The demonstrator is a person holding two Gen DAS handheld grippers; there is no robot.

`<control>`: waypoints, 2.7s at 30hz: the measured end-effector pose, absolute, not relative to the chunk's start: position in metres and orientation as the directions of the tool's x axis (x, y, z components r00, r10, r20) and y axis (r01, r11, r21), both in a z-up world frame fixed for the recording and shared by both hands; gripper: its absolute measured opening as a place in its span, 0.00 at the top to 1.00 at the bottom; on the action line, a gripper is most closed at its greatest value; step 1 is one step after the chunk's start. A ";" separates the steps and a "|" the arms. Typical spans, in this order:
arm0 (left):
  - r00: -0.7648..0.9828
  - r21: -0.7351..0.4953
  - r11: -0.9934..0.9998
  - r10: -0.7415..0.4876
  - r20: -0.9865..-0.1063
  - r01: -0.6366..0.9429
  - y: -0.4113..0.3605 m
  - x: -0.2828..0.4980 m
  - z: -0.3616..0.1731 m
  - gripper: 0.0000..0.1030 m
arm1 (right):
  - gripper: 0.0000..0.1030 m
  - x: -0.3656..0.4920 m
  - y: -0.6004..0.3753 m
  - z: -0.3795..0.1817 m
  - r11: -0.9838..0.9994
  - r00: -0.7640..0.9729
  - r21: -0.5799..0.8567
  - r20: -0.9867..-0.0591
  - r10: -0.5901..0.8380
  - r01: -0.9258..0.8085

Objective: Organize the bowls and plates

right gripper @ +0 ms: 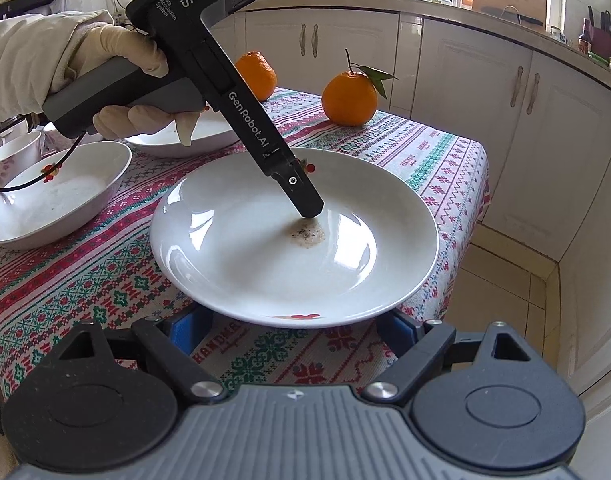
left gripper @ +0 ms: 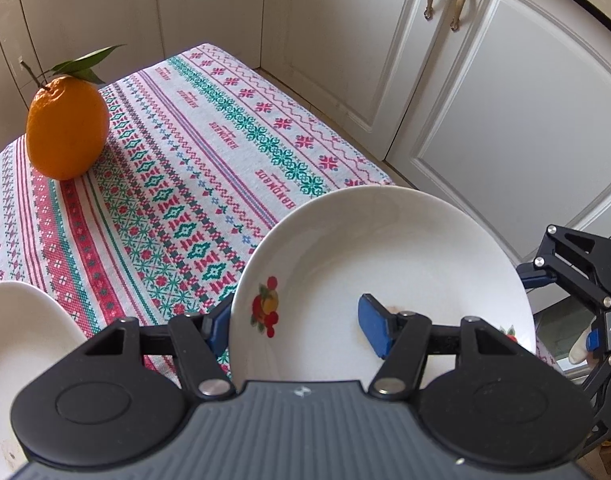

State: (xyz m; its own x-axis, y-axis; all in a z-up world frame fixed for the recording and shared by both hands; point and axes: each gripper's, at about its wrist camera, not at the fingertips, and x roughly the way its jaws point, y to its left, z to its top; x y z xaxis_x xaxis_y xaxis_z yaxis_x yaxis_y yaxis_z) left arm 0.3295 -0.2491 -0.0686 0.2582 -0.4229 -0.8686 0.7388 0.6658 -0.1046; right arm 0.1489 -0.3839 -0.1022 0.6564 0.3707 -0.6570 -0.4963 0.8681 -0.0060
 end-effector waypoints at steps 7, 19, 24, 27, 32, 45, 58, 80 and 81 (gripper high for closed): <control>0.287 -0.079 0.660 -0.427 -0.858 0.747 -0.246 0.320 -0.060 0.29 | 0.10 0.143 -0.385 -0.097 0.875 0.665 -0.003 -0.651 0.366 -0.484; 0.357 -0.038 0.665 -0.447 -0.820 0.746 -0.223 0.281 -0.021 0.24 | 0.00 0.100 -0.369 -0.059 0.865 0.718 0.011 -0.552 0.424 -0.502; 0.388 -0.041 0.672 -0.474 -0.790 0.739 -0.208 0.255 -0.001 0.16 | 0.00 0.087 -0.350 -0.042 0.850 0.733 0.002 -0.505 0.456 -0.527; 0.434 -0.014 0.690 -0.471 -0.768 0.724 -0.198 0.237 0.008 0.13 | 0.00 0.082 -0.339 -0.039 0.853 0.734 0.007 -0.505 0.453 -0.522; 0.506 0.025 0.716 -0.468 -0.724 0.698 -0.177 0.208 0.018 0.12 | 0.00 0.078 -0.318 -0.042 0.888 0.745 -0.028 -0.556 0.368 -0.459; 0.639 0.109 0.769 -0.433 -0.636 0.630 -0.125 0.135 0.002 0.07 | 0.00 0.072 -0.290 -0.058 0.953 0.755 -0.065 -0.627 0.191 -0.295; 0.675 0.090 0.828 -0.381 -0.632 0.553 -0.061 0.087 -0.022 0.04 | 0.00 0.079 -0.276 -0.061 0.971 0.737 -0.011 -0.653 0.174 -0.239; 0.646 0.122 0.829 -0.324 -0.692 0.546 -0.011 0.064 -0.071 0.04 | 0.00 0.094 -0.242 -0.046 0.939 0.695 0.036 -0.662 0.279 -0.343; 0.646 0.119 0.827 -0.330 -0.688 0.549 -0.011 0.064 -0.071 0.04 | 0.00 0.095 -0.241 -0.046 0.937 0.695 0.033 -0.662 0.281 -0.348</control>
